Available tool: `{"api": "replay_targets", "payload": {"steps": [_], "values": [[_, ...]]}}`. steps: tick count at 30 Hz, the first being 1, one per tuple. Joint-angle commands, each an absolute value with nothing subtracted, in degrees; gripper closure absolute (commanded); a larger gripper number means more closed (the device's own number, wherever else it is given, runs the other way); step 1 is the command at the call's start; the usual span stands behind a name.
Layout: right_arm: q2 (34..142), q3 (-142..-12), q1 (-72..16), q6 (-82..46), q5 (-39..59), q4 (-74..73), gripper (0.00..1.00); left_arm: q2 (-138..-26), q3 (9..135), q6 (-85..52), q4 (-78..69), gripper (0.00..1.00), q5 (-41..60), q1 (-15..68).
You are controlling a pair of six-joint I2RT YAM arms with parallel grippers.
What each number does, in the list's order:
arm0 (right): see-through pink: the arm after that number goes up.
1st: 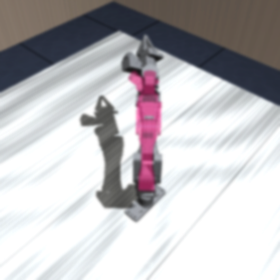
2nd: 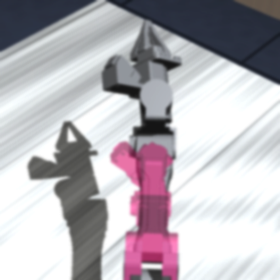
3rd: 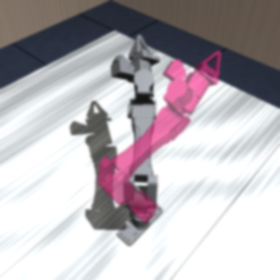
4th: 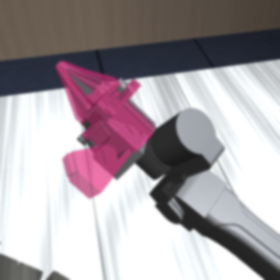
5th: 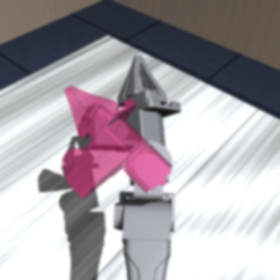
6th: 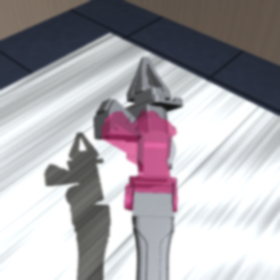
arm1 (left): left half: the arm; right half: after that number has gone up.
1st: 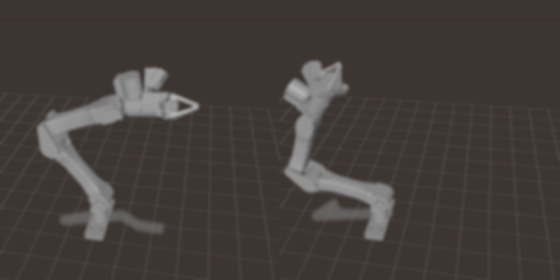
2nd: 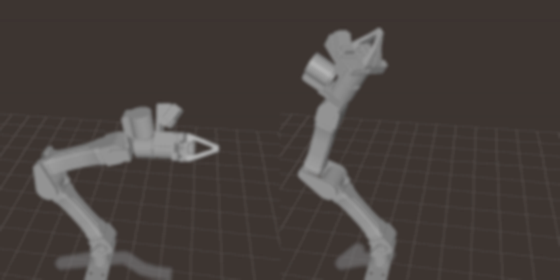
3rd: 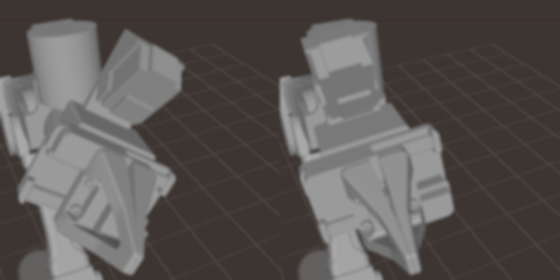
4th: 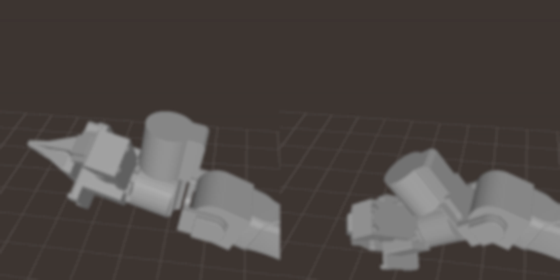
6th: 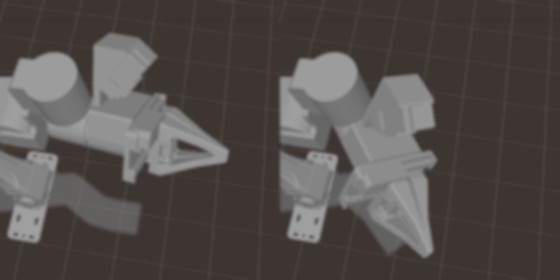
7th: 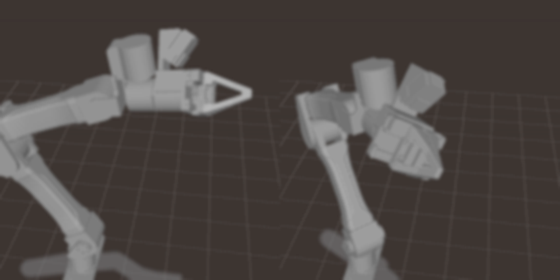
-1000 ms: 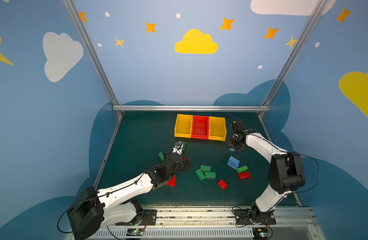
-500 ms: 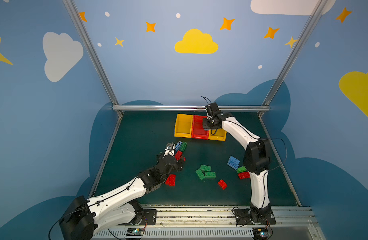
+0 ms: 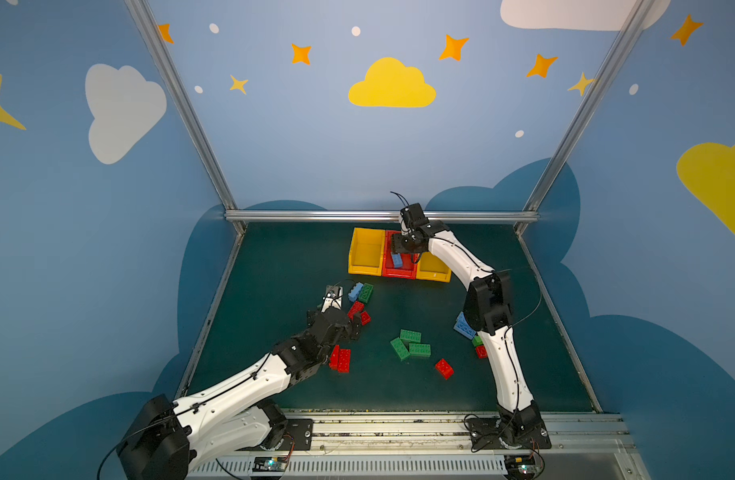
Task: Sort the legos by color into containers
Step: 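Carry the light-blue brick with the right gripper into the red bin, then open the right gripper, return to the light-blue bricks and grasp one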
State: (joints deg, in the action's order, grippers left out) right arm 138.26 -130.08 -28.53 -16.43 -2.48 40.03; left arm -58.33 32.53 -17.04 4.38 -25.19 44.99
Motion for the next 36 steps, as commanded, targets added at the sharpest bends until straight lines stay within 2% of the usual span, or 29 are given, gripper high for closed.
{"api": "replay_targets", "payload": {"steps": [1,6,11,18,20,26,36], "values": [[132.05,-127.00,-29.17,-15.83,-2.20,40.69,0.26,-55.94,32.57,-18.56,6.04,0.00,-25.78,44.73],[118.57,-111.92,-29.69,-17.23,-5.95,41.50,0.26,-52.61,31.43,-19.58,5.61,0.00,-21.59,44.78],[101.31,-86.05,-29.14,-19.30,-10.29,38.72,0.26,-50.48,29.05,-22.12,2.64,0.00,-14.37,45.20],[87.02,-60.84,-24.70,-27.49,-14.86,37.78,0.26,-54.18,29.12,-24.16,-0.38,0.00,-12.73,49.79],[83.55,-55.63,-22.65,-30.21,-14.05,36.42,0.20,-56.08,30.23,-24.28,-0.59,0.00,-13.03,51.39],[78.84,-49.62,-19.32,-35.33,-13.07,33.79,0.12,-60.45,32.58,-24.79,-0.18,0.00,-14.62,54.60],[81.22,-49.79,-15.93,-41.78,-10.33,31.47,0.11,-61.18,32.48,-24.74,0.97,0.00,-16.76,55.37]]}}
